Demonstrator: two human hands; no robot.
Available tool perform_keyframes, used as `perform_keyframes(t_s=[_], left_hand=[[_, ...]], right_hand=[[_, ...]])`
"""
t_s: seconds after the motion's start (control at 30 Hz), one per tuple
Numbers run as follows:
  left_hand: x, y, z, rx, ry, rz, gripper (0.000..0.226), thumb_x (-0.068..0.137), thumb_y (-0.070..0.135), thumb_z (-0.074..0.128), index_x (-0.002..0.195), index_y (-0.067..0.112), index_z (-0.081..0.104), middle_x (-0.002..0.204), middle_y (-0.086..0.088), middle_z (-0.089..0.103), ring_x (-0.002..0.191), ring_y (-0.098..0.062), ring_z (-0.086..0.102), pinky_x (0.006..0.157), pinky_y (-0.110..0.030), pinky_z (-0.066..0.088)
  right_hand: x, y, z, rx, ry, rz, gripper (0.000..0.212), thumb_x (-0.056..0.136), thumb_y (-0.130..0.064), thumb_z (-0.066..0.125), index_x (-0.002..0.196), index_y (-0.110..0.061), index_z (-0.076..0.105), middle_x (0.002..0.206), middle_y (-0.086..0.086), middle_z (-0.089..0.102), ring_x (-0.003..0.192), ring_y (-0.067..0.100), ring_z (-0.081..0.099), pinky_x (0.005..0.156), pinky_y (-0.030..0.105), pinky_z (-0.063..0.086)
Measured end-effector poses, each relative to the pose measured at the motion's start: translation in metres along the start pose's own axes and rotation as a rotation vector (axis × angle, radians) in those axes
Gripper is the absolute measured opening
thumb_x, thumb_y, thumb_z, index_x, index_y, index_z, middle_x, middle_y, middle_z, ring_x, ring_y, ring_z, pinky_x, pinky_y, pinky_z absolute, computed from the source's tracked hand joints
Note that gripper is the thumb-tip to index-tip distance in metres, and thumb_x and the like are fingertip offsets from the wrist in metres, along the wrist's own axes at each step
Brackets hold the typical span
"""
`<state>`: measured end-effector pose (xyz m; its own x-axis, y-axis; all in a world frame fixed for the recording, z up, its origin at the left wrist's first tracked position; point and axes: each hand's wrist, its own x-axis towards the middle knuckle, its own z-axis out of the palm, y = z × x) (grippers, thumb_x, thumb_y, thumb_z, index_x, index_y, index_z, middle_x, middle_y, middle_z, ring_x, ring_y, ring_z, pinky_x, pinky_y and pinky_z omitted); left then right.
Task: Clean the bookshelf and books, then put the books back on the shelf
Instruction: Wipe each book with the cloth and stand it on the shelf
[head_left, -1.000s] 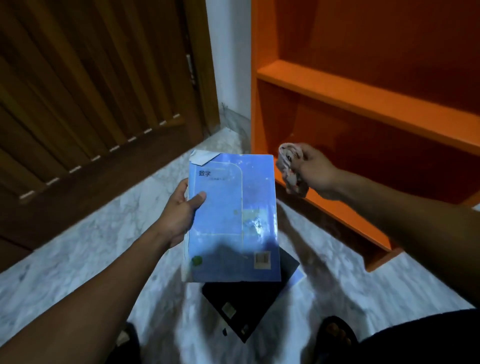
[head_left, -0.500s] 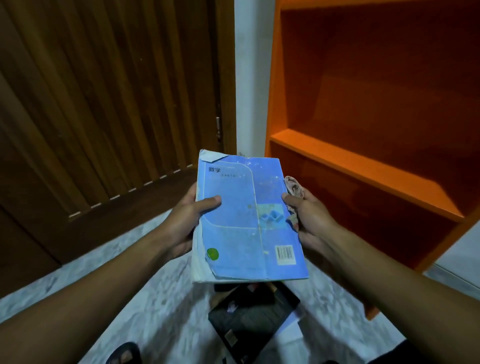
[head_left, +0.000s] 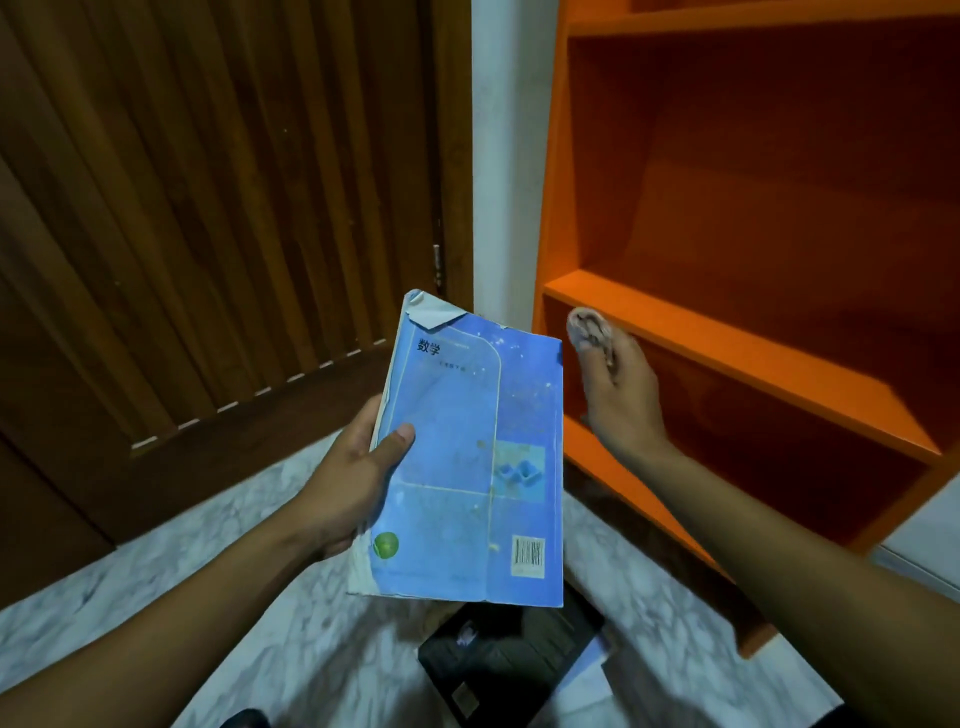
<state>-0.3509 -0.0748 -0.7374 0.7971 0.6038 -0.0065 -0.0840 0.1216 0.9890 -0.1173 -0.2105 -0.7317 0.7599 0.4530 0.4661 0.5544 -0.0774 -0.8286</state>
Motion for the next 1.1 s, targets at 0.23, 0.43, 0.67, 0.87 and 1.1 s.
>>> perform_keyframes(t_s=[0.23, 0.43, 0.67, 0.87, 1.1], left_hand=[[0.010, -0.003, 0.014, -0.023, -0.003, 0.046, 0.034, 0.106, 0.022, 0.039, 0.137, 0.029, 0.050, 0.128, -0.001, 0.068, 0.110, -0.029, 0.069, 0.079, -0.046, 0.061], [0.026, -0.020, 0.018, -0.093, 0.136, 0.029, 0.027, 0.107, 0.025, 0.041, 0.126, 0.033, 0.058, 0.129, -0.002, 0.068, 0.117, -0.033, 0.065, 0.100, -0.064, 0.047], [0.030, -0.031, 0.005, -0.081, 0.259, -0.067, 0.028, 0.108, 0.033, 0.036, 0.123, 0.035, 0.059, 0.132, 0.002, 0.066, 0.119, -0.029, 0.064, 0.103, -0.059, 0.047], [0.020, -0.042, 0.003, -0.020, 0.239, -0.137, 0.034, 0.108, 0.036, 0.034, 0.135, 0.028, 0.051, 0.128, 0.000, 0.067, 0.107, -0.026, 0.070, 0.088, -0.050, 0.057], [0.008, -0.046, 0.004, -0.049, 0.132, -0.198, 0.049, 0.103, 0.045, 0.041, 0.149, 0.027, 0.038, 0.135, -0.002, 0.064, 0.113, -0.031, 0.068, 0.097, -0.060, 0.052]], right_hand=[[0.011, -0.011, 0.018, -0.464, -0.297, -0.352, 0.049, 0.104, -0.022, 0.041, 0.151, -0.032, 0.035, 0.165, 0.002, 0.021, 0.153, 0.018, 0.008, 0.112, 0.040, 0.013], [-0.064, 0.000, 0.015, -0.389, -0.538, -0.515, 0.048, 0.101, -0.016, 0.046, 0.148, -0.027, 0.044, 0.162, 0.001, 0.028, 0.152, 0.017, 0.017, 0.118, 0.048, 0.020], [-0.132, 0.035, -0.001, -0.203, -0.769, -0.640, 0.043, 0.095, 0.006, 0.049, 0.132, -0.011, 0.061, 0.149, 0.009, 0.049, 0.143, 0.022, 0.040, 0.111, 0.048, 0.037], [-0.147, 0.032, -0.012, -0.059, -0.763, -0.327, 0.033, 0.101, -0.003, 0.044, 0.123, -0.017, 0.064, 0.120, -0.005, 0.067, 0.112, 0.010, 0.063, 0.094, 0.025, 0.048], [-0.056, -0.009, 0.001, 0.085, -0.153, 0.014, 0.036, 0.108, -0.019, 0.037, 0.142, -0.019, 0.048, 0.118, -0.013, 0.061, 0.097, -0.002, 0.062, 0.080, 0.024, 0.053]])
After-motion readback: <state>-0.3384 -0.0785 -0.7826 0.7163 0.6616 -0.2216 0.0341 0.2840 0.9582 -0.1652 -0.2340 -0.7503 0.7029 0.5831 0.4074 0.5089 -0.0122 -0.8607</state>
